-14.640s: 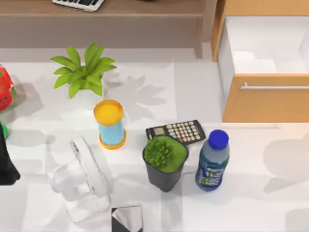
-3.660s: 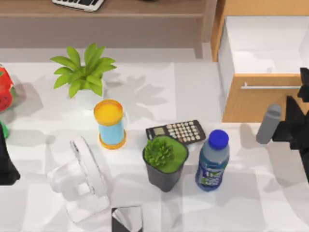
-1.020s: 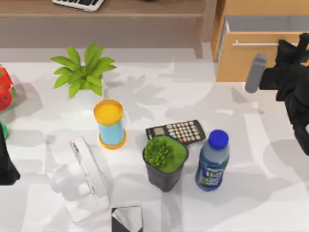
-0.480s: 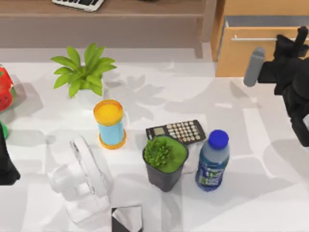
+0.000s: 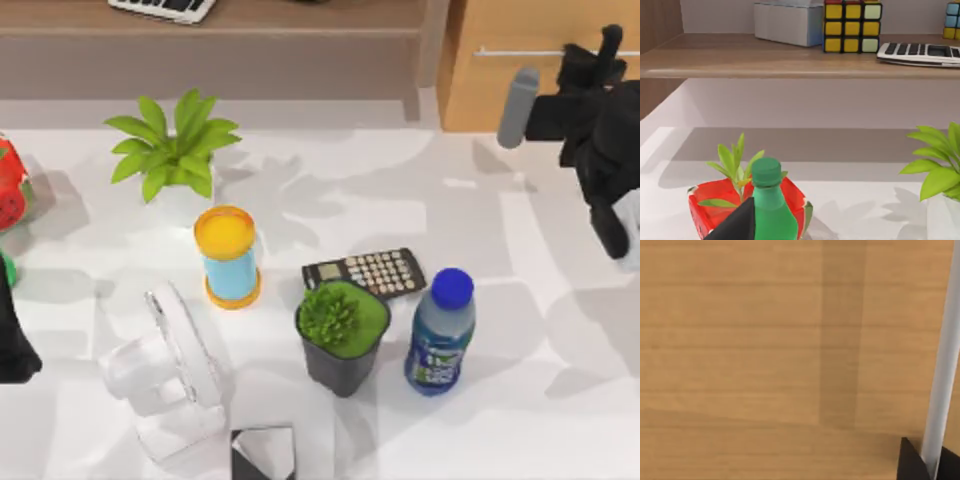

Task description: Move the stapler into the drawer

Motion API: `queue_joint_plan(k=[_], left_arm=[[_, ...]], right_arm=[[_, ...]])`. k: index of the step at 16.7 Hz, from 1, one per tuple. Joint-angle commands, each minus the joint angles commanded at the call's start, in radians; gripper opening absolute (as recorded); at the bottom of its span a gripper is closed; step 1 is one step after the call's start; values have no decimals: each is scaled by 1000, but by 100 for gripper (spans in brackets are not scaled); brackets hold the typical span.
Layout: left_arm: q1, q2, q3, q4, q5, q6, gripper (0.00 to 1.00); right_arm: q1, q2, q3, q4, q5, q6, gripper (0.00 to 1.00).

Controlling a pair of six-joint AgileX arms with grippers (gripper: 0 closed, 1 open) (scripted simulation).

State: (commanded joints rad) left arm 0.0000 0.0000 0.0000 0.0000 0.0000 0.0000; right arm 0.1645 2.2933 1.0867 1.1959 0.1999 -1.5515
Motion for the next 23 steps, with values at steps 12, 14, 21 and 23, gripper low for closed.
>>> queue_joint_plan(k=[12, 14, 21, 23], left_arm=[[0, 0, 0, 0, 0, 0, 100], [0, 0, 0, 0, 0, 0, 100], [0, 0, 0, 0, 0, 0, 100], [0, 0, 0, 0, 0, 0, 100]], right_arm=[[-2, 8, 17, -10, -2, 0, 53], [-2, 8, 17, -10, -2, 0, 68], [-2, 8, 17, -10, -2, 0, 100], [-2, 8, 17, -10, -2, 0, 100]])
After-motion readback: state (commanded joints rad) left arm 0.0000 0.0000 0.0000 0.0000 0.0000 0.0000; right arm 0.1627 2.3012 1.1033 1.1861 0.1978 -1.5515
